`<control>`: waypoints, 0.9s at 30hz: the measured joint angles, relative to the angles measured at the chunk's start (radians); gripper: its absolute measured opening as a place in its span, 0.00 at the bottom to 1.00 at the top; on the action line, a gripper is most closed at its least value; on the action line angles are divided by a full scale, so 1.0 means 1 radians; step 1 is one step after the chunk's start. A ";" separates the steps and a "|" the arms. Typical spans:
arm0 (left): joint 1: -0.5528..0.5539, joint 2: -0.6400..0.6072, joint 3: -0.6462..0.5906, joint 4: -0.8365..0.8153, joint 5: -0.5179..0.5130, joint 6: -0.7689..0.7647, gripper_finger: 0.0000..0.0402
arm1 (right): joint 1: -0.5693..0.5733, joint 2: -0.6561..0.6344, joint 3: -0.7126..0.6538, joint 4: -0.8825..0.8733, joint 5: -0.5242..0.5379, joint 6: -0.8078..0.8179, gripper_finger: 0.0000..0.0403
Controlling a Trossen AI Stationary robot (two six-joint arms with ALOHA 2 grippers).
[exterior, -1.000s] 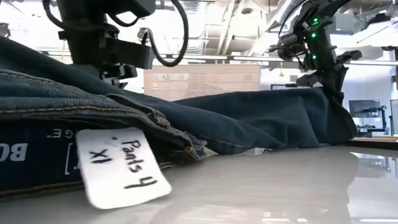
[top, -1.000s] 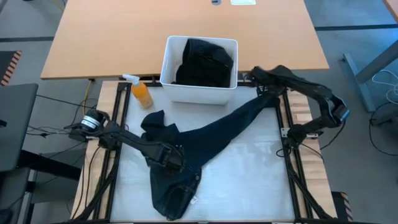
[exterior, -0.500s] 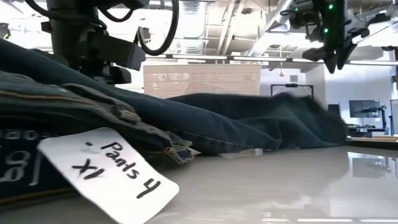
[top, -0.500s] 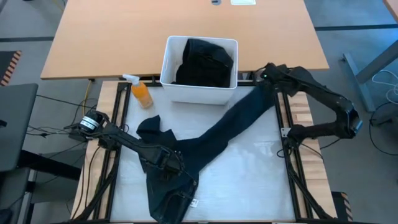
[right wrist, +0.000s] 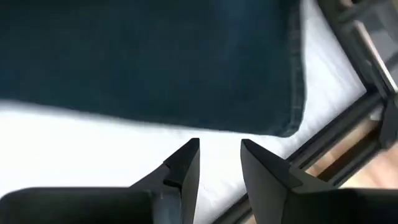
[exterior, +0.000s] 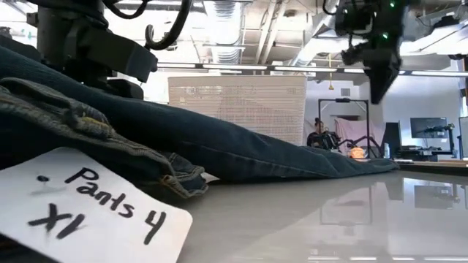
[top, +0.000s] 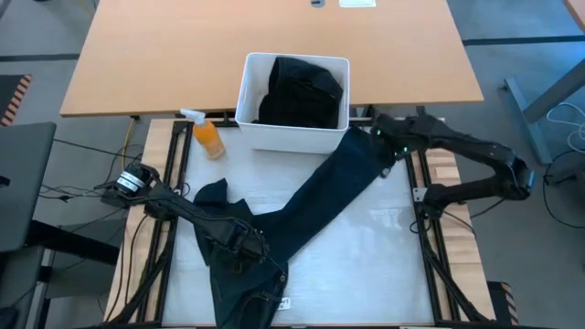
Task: Fold laundry
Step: Fold the blue long pants
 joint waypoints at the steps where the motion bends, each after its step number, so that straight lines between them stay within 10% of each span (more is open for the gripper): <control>1: 0.000 0.000 0.000 0.000 0.000 0.000 0.00 | 0.025 0.000 -0.034 0.022 0.004 -0.023 0.35; 14: -0.006 0.003 0.014 0.006 0.015 -0.037 0.00 | 0.066 0.209 -0.276 0.428 0.111 0.172 0.29; 27: -0.084 0.004 0.047 -0.037 -0.028 -0.087 0.00 | 0.072 0.486 -0.268 0.284 0.126 0.253 0.03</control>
